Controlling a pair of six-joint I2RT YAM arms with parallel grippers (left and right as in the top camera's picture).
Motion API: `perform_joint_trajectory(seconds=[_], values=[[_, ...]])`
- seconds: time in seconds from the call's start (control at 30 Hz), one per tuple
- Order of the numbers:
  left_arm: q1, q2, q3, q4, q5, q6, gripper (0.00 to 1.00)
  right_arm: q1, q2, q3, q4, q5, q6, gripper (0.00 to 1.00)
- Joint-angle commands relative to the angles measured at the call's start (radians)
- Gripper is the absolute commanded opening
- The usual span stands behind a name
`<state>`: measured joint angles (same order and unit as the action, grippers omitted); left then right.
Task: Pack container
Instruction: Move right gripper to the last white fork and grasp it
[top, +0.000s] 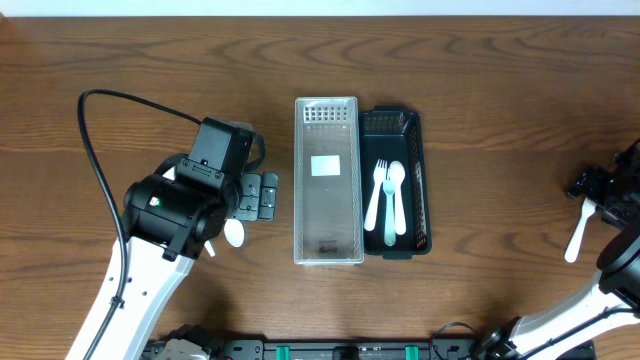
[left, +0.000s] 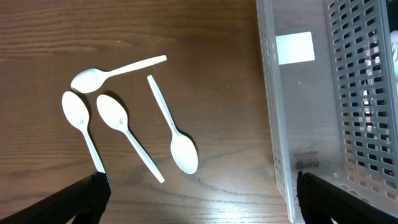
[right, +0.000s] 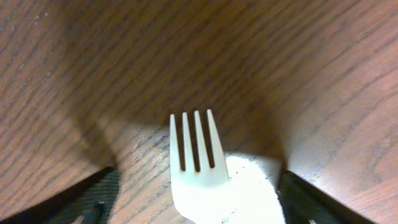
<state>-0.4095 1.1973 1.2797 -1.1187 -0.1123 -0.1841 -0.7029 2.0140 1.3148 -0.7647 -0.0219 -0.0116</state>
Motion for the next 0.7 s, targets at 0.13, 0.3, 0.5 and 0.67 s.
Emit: perform_joint_trajectory(seconds=[0.13,0.3,0.5,0.67], values=[[0.002,0.005,0.000,-0.003,-0.012,-0.009,0.98,-0.005,0.051,-0.008,-0.004,-0.051,-0.004,0.62],[0.002,0.005,0.000,-0.003,-0.012,-0.009,0.98,-0.005,0.051,-0.008,-0.006,-0.061,-0.004,0.53],[0.002,0.005,0.000,-0.003,-0.012,-0.009,0.98,-0.004,0.051,-0.008,0.001,-0.079,-0.004,0.33],[0.002,0.005,0.000,-0.003,-0.012,-0.009,0.98,-0.003,0.051,-0.008,0.006,-0.092,-0.001,0.29]])
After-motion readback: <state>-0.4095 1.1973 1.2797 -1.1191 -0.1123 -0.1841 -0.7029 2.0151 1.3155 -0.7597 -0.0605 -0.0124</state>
